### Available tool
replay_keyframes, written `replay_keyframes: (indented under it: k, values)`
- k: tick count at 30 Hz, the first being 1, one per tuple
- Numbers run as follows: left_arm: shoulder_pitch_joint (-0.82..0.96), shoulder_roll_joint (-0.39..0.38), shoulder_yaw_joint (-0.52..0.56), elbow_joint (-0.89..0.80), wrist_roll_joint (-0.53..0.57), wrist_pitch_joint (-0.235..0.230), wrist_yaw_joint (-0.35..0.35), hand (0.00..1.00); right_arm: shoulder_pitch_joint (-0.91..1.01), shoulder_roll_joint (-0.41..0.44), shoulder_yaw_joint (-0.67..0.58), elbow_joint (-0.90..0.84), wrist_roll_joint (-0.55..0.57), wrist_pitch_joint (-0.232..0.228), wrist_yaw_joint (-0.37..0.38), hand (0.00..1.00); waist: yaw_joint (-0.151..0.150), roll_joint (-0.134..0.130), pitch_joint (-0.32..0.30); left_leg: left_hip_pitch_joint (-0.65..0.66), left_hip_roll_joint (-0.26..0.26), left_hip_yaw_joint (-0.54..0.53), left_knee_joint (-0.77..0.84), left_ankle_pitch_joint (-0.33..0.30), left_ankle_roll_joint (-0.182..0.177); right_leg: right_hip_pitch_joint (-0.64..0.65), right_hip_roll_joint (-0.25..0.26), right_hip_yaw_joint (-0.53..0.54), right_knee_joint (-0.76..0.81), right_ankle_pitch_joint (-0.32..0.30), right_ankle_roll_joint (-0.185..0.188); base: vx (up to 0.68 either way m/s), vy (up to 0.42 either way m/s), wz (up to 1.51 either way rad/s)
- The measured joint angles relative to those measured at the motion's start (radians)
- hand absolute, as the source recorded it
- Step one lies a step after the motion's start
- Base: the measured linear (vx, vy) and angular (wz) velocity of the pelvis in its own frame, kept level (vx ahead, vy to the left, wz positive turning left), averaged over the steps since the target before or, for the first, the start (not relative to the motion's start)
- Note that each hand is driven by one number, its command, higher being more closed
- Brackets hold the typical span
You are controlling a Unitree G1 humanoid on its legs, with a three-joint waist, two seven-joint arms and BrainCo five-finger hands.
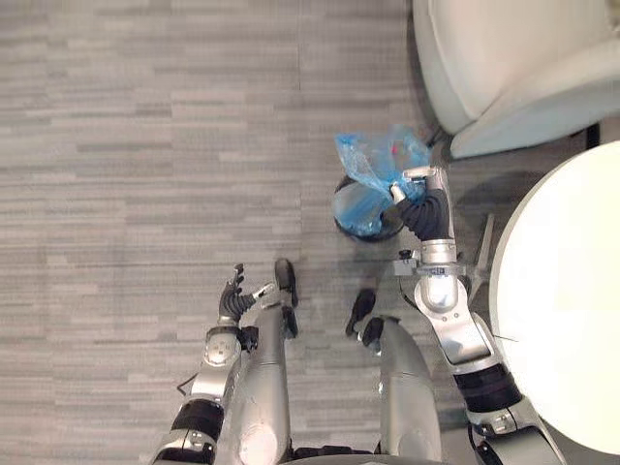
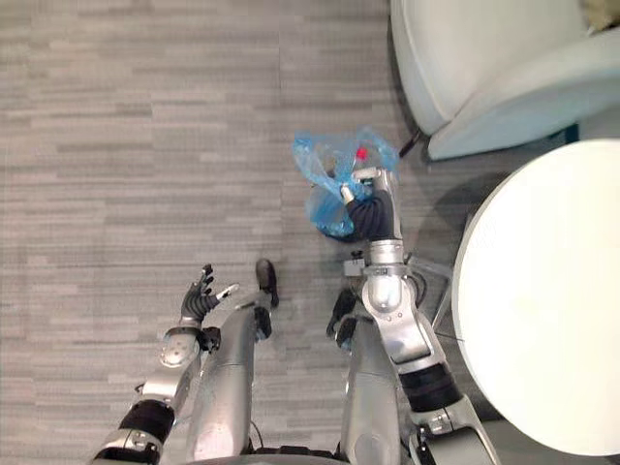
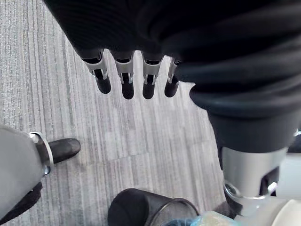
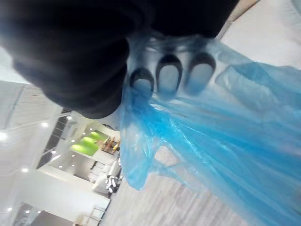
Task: Gather rubbish on tea table into small bin, then transfer packed bag to large trash can.
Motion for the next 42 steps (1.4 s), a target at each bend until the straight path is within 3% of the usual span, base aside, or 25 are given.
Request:
replay_keyframes:
  k: [3, 8, 11, 15, 23, 34, 42]
  values:
    - [0.066, -0.002, -0.020, 0.002, 0.002, 0.001, -0.002, 0.00, 0.071, 0.032, 0.000, -0.011, 0.017, -0.037, 0.032, 1.00, -0.003, -0.006, -0.055, 0.125, -0.025, 0.011, -0.084, 0.000, -0.005, 0.109, -0.001, 0.012, -0.067, 0.007, 0.012, 0.15, -0.031, -0.03]
    - [0.143, 0.023, -0.041, 0.025, 0.039, 0.002, -0.023, 0.00, 0.137, 0.029, -0.007, -0.007, 0.061, -0.048, 0.085, 1.00, -0.031, -0.004, -0.136, 0.284, -0.046, 0.010, -0.251, 0.042, -0.041, 0.253, 0.030, 0.015, -0.231, 0.058, 0.025, 0.15, -0.015, -0.11]
    - [0.153, 0.034, -0.048, 0.019, 0.039, 0.002, -0.023, 0.00, 0.158, 0.025, -0.038, -0.007, 0.105, -0.070, 0.123, 1.00, -0.032, 0.001, -0.167, 0.352, -0.052, 0.011, -0.326, 0.074, -0.034, 0.320, 0.047, 0.014, -0.308, 0.086, 0.026, 0.16, 0.011, -0.08]
    - [0.199, 0.046, -0.013, -0.082, 0.038, -0.001, -0.023, 0.00, 0.166, 0.019, -0.053, -0.007, 0.180, -0.080, 0.188, 1.00, -0.049, 0.004, -0.217, 0.462, -0.065, 0.007, -0.423, 0.093, -0.038, 0.431, 0.065, 0.006, -0.420, 0.113, 0.033, 0.14, 0.022, -0.01]
    - [0.263, 0.063, 0.035, -0.313, 0.003, -0.023, -0.044, 0.00, 0.166, -0.056, -0.050, -0.007, 0.346, -0.101, 0.320, 1.00, -0.049, 0.025, -0.288, 0.618, -0.089, -0.022, -0.516, 0.094, -0.039, 0.601, 0.084, 0.012, -0.553, 0.144, 0.042, 0.11, 0.009, -0.05]
    - [0.248, 0.092, 0.039, -0.568, -0.054, -0.088, -0.086, 0.00, 0.123, -0.127, 0.000, -0.007, 0.470, -0.107, 0.412, 1.00, -0.052, 0.041, -0.306, 0.678, -0.087, -0.023, -0.520, 0.093, -0.040, 0.644, 0.090, 0.060, -0.582, 0.170, 0.043, -0.02, 0.021, -0.12]
    - [0.223, 0.105, -0.072, -0.669, -0.028, -0.098, -0.087, 0.00, 0.107, -0.116, 0.091, -0.007, 0.476, -0.112, 0.430, 1.00, -0.048, 0.049, -0.356, 0.681, -0.087, -0.023, -0.527, 0.093, -0.040, 0.654, 0.092, 0.070, -0.603, 0.183, 0.045, -0.03, 0.023, -0.02]
